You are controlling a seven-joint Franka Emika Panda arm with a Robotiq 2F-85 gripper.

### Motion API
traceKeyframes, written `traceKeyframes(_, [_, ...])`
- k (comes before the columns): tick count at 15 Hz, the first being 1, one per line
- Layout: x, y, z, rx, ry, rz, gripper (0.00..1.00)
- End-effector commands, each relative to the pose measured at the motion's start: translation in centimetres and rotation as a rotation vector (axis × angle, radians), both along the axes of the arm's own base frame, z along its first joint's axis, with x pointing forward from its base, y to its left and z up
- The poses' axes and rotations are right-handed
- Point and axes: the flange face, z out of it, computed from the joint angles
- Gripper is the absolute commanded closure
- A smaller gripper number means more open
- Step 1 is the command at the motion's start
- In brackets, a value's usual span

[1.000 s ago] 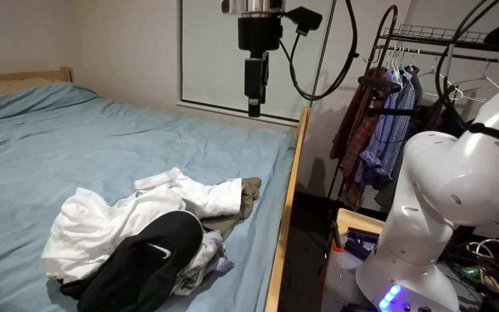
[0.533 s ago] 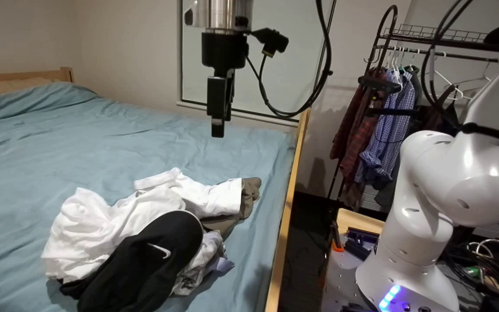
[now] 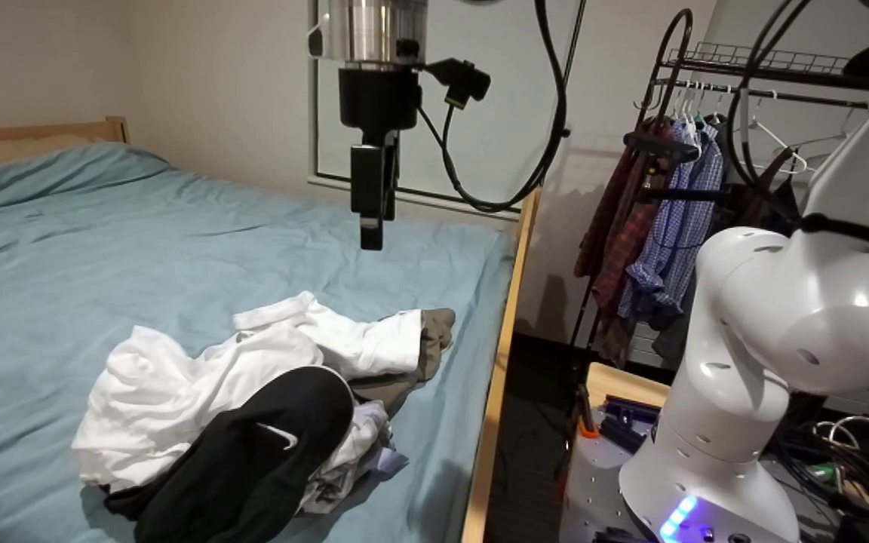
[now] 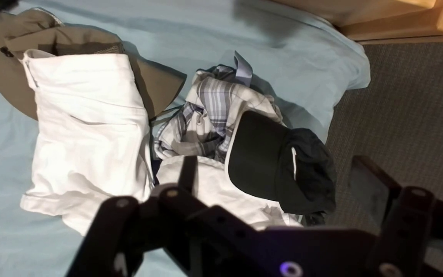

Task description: Move the black cap to the right

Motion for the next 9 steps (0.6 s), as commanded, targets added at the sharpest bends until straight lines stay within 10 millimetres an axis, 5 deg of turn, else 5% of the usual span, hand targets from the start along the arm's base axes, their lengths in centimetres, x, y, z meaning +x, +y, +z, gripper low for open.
traceKeyframes(1, [1.3, 0.2, -1.0, 0.026, 0.018, 0.008, 0.0])
traceKeyframes(9, [5.1, -0.4, -9.5, 0.11, 0.032, -0.045, 0.0])
